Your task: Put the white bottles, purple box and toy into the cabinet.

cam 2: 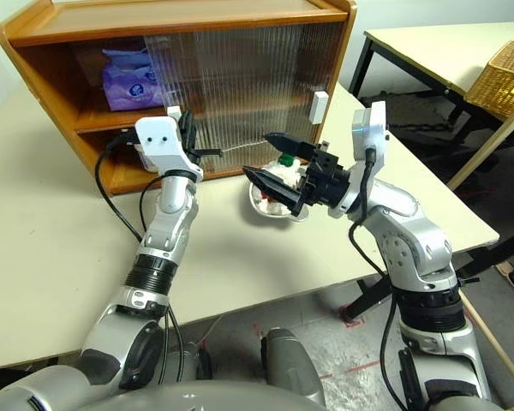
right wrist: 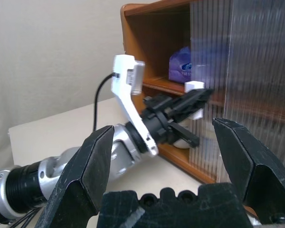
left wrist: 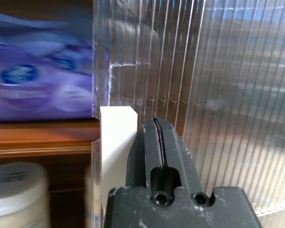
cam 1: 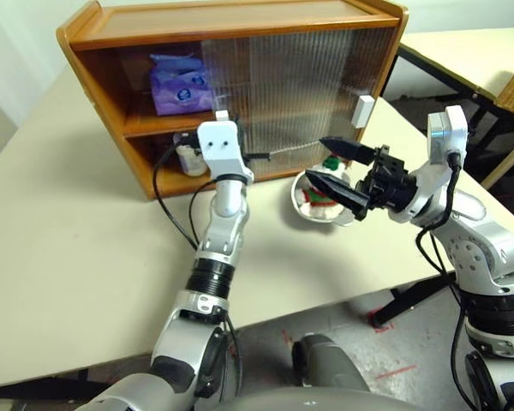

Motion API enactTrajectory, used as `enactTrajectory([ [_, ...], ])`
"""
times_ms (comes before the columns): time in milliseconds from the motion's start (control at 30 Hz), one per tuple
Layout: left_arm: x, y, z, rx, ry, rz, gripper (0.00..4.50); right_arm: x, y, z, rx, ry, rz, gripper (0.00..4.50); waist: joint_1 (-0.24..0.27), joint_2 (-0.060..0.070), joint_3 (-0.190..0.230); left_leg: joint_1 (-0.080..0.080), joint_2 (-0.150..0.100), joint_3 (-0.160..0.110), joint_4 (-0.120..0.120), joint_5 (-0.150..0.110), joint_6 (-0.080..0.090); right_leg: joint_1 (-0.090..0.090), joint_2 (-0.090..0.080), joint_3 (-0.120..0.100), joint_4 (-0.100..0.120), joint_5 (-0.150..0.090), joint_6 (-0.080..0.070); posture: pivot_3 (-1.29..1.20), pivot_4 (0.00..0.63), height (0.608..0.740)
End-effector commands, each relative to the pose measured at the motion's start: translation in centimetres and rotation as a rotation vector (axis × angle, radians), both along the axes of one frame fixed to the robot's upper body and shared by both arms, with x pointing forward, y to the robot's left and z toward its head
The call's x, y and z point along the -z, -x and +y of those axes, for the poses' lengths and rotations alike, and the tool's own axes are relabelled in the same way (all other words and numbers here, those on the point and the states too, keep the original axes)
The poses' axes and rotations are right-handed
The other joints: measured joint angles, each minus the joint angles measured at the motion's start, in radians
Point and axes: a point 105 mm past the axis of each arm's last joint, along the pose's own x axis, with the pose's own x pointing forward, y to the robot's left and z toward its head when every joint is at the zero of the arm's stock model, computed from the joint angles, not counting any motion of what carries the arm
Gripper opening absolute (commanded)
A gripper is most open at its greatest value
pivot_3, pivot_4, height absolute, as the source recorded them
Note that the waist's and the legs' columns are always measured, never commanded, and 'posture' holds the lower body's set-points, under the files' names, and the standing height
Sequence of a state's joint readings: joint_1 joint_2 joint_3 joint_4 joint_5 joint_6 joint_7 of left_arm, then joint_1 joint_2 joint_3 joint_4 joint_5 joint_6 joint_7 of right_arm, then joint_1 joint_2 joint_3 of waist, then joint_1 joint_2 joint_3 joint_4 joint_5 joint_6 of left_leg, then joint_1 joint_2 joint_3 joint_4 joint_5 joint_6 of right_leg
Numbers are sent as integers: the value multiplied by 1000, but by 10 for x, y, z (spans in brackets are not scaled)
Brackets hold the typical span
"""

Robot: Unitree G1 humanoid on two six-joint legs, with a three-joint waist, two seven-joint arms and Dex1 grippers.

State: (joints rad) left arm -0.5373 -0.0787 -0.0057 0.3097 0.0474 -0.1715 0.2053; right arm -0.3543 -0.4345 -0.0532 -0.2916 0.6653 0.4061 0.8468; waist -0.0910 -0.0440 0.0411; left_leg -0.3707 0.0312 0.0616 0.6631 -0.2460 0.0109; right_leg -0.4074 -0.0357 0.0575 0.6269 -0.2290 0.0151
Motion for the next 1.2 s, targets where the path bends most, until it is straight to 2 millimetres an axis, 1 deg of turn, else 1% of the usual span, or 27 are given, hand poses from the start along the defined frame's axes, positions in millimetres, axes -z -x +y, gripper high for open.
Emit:
enactTrajectory([
  [33,7,5,23,-72,-6,39,21,-4,-1,3,-12,-5,-18,4500,0,0,0,0,0,0,0,0,0,0,0,0,0,0,0,-43,0,740],
  [167,19,12,44,-135,4,88,21,-6,-1,7,-25,-11,-20,4500,2,0,0,0,0,-1,0,0,0,0,0,0,0,0,0,-25,0,740],
  [233,22,15,49,-152,8,102,21,-6,-2,8,-28,-12,-21,4500,4,0,0,0,0,-1,0,0,0,0,0,1,0,0,0,-23,0,740],
  [467,18,20,74,-246,25,87,21,-9,-3,11,-42,-14,-23,4500,24,0,0,1,0,-1,1,0,0,0,0,1,0,2,0,-1,0,740],
  [600,18,22,84,-287,20,86,21,-10,-3,13,-50,-15,-23,4500,37,0,0,1,0,0,1,0,0,0,0,0,0,2,0,3,0,740],
  [767,14,24,103,-347,11,73,21,-8,-3,13,-51,-14,-21,4500,49,0,0,1,0,2,1,0,0,-1,0,0,-1,2,0,3,0,740],
  [867,14,25,108,-360,7,71,21,-7,-3,12,-50,-14,-19,4500,54,0,0,1,1,2,0,0,0,-1,0,0,-1,2,0,2,0,740],
  [967,15,28,117,-387,-23,75,21,-5,-4,10,-40,-13,-16,4500,54,0,0,0,1,2,1,0,0,-1,0,0,-1,2,0,4,0,740],
  [1033,13,27,116,-369,-24,64,21,-4,-5,9,-35,-16,-15,4500,51,0,0,1,1,2,0,0,0,-1,0,1,-1,2,0,4,0,740],
  [1133,11,24,99,-260,5,50,21,-2,-5,9,-36,-14,-14,4500,53,0,0,1,1,3,0,0,0,-1,0,0,0,2,0,3,0,740],
  [1167,9,22,84,-155,13,33,21,-2,-6,8,-36,-13,-13,4500,55,0,0,1,1,3,0,0,0,-1,0,0,0,2,-1,4,0,740],
  [1200,7,23,59,11,24,21,21,-1,-6,8,-35,-12,-13,4500,55,0,0,1,1,4,0,0,0,-1,0,0,-1,2,-1,5,0,740],
])
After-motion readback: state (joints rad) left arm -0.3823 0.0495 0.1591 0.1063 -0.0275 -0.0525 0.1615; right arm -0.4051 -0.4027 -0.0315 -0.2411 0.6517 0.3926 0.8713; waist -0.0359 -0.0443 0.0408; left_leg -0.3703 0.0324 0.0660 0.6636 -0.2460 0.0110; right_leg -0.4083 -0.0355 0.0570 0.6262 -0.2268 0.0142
